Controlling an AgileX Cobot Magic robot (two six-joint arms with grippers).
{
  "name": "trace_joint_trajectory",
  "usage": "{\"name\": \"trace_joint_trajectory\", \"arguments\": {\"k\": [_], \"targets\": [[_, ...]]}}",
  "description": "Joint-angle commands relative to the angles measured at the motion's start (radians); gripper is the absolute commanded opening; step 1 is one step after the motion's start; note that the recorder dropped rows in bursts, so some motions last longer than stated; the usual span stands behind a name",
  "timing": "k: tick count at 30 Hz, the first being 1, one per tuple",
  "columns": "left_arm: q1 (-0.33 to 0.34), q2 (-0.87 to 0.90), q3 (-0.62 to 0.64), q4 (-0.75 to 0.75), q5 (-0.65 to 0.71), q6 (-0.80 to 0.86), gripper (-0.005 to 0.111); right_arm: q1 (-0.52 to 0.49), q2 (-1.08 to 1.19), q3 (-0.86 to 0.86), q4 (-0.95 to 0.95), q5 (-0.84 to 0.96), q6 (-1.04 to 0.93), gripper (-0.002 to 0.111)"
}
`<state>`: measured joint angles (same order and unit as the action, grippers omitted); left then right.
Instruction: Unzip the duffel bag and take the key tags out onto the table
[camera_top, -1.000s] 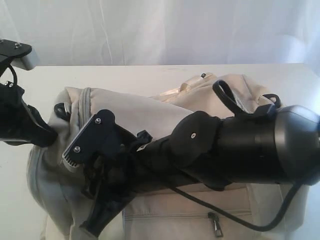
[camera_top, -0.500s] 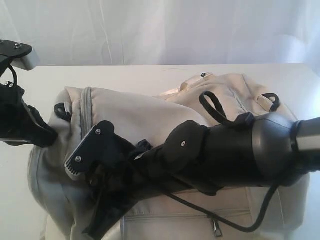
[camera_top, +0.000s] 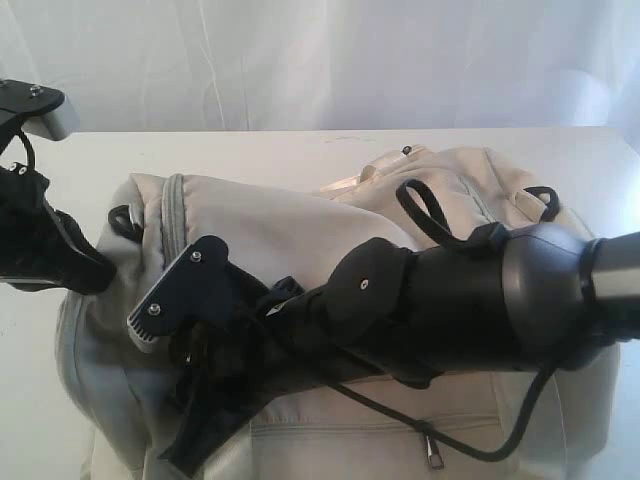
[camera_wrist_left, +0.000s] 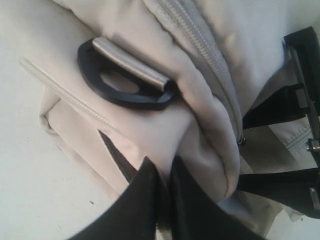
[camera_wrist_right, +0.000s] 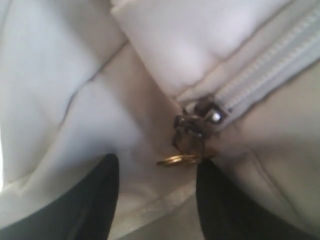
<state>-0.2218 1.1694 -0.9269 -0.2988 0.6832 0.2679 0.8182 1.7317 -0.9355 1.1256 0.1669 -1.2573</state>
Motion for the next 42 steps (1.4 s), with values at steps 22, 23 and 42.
{"name": "trace_joint_trajectory", "arguments": {"k": [22, 23, 42], "targets": [[-0.001, -0.007, -0.005, -0.033, 0.046, 0.001, 0.0, 0.001, 0.002, -0.021, -0.003, 0.077, 0.007, 0.0], [-0.001, -0.007, -0.005, -0.033, 0.046, 0.001, 0.0, 0.001, 0.002, -0.021, -0.003, 0.084, 0.007, 0.0], [-0.001, -0.007, -0.005, -0.033, 0.05, 0.001, 0.0, -0.001, -0.125, -0.017, -0.2, 0.116, 0.193, 0.0]]}}
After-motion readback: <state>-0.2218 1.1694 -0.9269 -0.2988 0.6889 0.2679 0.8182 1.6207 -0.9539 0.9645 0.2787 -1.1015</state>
